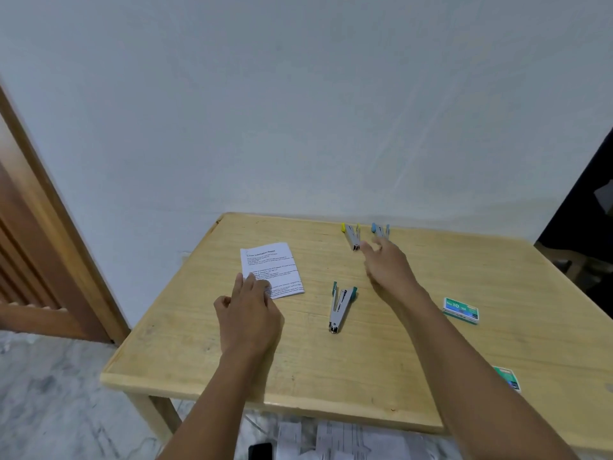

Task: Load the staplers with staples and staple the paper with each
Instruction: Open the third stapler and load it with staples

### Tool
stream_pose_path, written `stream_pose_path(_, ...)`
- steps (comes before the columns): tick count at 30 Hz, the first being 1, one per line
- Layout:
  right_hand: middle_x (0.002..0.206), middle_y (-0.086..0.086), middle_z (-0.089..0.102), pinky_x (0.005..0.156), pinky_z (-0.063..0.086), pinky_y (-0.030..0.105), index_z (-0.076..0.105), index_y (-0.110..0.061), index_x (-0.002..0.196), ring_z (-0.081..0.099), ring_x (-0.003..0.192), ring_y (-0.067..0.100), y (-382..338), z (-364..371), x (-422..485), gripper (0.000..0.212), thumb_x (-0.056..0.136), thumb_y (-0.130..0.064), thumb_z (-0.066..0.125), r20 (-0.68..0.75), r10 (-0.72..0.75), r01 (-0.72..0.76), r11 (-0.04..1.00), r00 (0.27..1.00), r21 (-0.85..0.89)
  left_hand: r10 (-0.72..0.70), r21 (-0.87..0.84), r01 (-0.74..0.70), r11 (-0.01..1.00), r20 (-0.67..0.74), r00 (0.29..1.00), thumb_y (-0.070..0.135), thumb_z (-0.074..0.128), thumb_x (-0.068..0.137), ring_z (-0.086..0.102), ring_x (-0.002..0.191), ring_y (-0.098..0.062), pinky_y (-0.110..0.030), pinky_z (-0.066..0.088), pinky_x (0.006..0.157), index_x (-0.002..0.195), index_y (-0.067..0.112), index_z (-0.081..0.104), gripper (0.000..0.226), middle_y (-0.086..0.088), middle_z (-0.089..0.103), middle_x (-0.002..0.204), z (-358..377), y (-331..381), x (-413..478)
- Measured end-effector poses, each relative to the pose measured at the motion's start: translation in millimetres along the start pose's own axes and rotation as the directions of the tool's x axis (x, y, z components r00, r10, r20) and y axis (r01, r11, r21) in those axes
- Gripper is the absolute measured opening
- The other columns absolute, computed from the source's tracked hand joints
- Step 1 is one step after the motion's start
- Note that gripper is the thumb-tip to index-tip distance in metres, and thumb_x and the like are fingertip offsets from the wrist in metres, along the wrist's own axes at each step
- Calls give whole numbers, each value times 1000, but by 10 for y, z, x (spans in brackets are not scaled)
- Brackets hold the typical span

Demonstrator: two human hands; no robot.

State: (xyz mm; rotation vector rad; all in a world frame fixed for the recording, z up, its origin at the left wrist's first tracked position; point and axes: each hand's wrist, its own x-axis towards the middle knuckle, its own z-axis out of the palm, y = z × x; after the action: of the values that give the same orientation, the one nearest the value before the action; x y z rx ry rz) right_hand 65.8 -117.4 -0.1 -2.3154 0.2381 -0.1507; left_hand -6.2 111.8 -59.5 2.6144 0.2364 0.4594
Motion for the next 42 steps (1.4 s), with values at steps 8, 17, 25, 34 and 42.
stream_pose_path(8, 52, -1, 48, 48, 31, 27, 52, -17, 63, 44, 46, 17, 0, 168, -857, 40, 90, -46, 58, 91, 76, -61, 985, 993, -162, 0, -13, 0, 1000, 12, 1000, 16, 40, 93, 17, 149, -17, -43, 18, 108, 125, 25, 56, 37, 6, 44, 148, -17, -13, -5)
stream_pose_path(17, 73, 5, 56, 57, 37, 27, 54, -10, 65, 53, 68, 27, -144, 276, -841, 29, 87, -30, 51, 51, 103, -92, 978, 993, -186, 69, -51, -74, 996, -97, 993, 29, 43, 97, 26, 146, -20, -46, 27, 108, 123, 19, 60, 33, -1, 46, 149, -50, 91, -61)
stream_pose_path(25, 68, 2, 48, 57, 33, 27, 37, -16, 59, 50, 73, 26, -120, 237, -934, 41, 97, -27, 47, 74, 55, -39, 977, 996, -212, 399, 49, -400, 915, -256, 880, 28, 46, 84, 64, 94, -28, -38, 44, 72, 83, 15, 72, 29, -4, 69, 97, -161, 297, -297)
stream_pose_path(34, 86, -8, 67, 71, 52, 36, 62, -24, 86, 62, 79, 14, 209, 240, -1141, 21, 96, -39, 50, 56, -75, 74, 997, 996, 10, -25, -144, 44, 989, 131, 991, 37, 34, 101, 38, 112, -26, -41, 28, 98, 111, 20, 70, 41, -4, 48, 118, 57, 835, -586)
stream_pose_path(42, 89, -14, 68, 82, 55, 40, 61, -31, 88, 64, 85, 7, 268, 261, -1122, 8, 89, -39, 59, 87, -92, 78, 986, 992, 150, -26, -210, 78, 974, 240, 970, 38, 35, 101, 37, 127, -22, -41, 23, 103, 139, 33, 51, 41, 5, 55, 131, 67, 817, -517)
